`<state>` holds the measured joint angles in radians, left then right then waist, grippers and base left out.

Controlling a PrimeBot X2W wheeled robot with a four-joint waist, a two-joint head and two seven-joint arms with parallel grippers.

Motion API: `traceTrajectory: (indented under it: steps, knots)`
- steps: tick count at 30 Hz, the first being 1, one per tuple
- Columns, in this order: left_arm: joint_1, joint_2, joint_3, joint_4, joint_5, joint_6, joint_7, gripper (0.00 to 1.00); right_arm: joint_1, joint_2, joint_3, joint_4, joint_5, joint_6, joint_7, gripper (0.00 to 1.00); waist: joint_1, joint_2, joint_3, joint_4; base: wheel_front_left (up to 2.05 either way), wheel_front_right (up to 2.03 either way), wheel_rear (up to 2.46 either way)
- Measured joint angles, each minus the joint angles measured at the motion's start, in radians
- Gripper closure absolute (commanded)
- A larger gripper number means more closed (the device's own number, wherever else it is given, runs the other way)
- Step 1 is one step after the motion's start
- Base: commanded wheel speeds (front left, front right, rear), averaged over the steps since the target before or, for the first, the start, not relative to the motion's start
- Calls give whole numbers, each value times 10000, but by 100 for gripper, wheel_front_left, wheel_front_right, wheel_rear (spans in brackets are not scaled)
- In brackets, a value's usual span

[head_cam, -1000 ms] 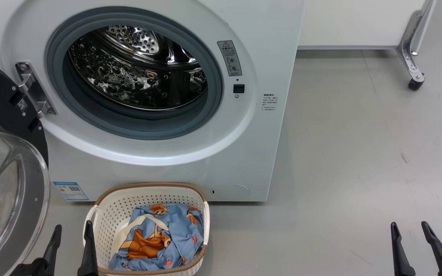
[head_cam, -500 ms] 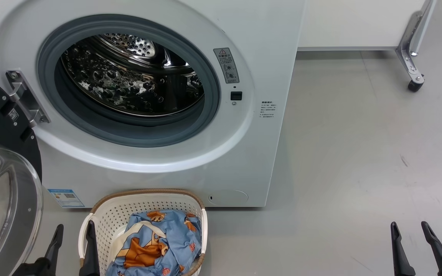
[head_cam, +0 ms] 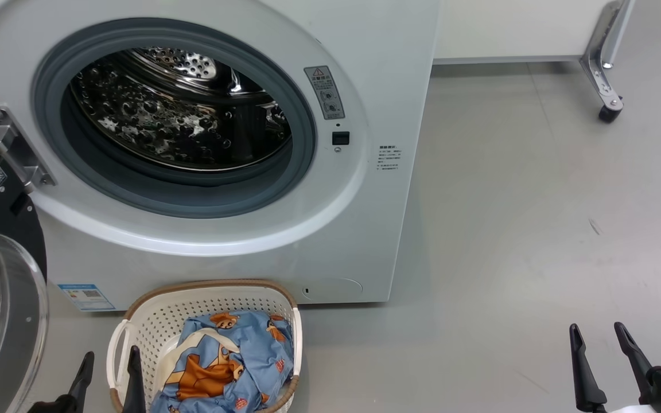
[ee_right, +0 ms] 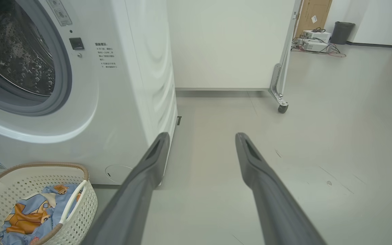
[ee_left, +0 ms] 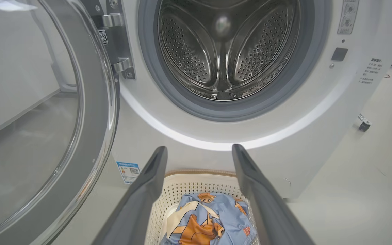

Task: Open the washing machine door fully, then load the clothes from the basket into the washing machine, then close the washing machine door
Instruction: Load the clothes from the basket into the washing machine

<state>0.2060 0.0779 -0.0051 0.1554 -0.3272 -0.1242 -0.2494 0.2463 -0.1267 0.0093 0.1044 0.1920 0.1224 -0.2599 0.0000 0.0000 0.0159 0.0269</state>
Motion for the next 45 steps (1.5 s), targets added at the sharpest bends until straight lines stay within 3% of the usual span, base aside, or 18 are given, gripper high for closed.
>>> traceTrajectory:
  steps: [12, 25, 30, 40, 45]
  knots:
    - [-486, 140, -447, 376, -481, 0, 477, 0, -1063, 307, 123, 408, 261, 0, 0, 0, 0, 0, 929, -542, 0, 0, 0]
    - [-1802, 360, -706, 1463, -1503, 0, 2002, 0, -2822, 435, 608, 677, 380, 0, -2, 0, 1, 0, 2529, -1325, 0, 0, 0]
    - [-2535, 702, -667, 1864, -1628, 0, 2420, 0, -2504, 825, 1095, 286, 351, 2, -2, 0, 1, 0, 3178, -1629, 0, 0, 0]
    - [-3709, 1279, -251, 2742, -2207, 0, 2861, 0, -2867, 819, 1083, -491, -226, 2, -2, 0, 2, 0, 4406, -2244, 0, 0, 0]
    - [-4126, 1350, -23, 3615, -2431, 0, 3588, 0, -3028, 823, 970, -704, -336, 2, -2, 0, 2, 0, 4999, -2465, 0, 0, 0]
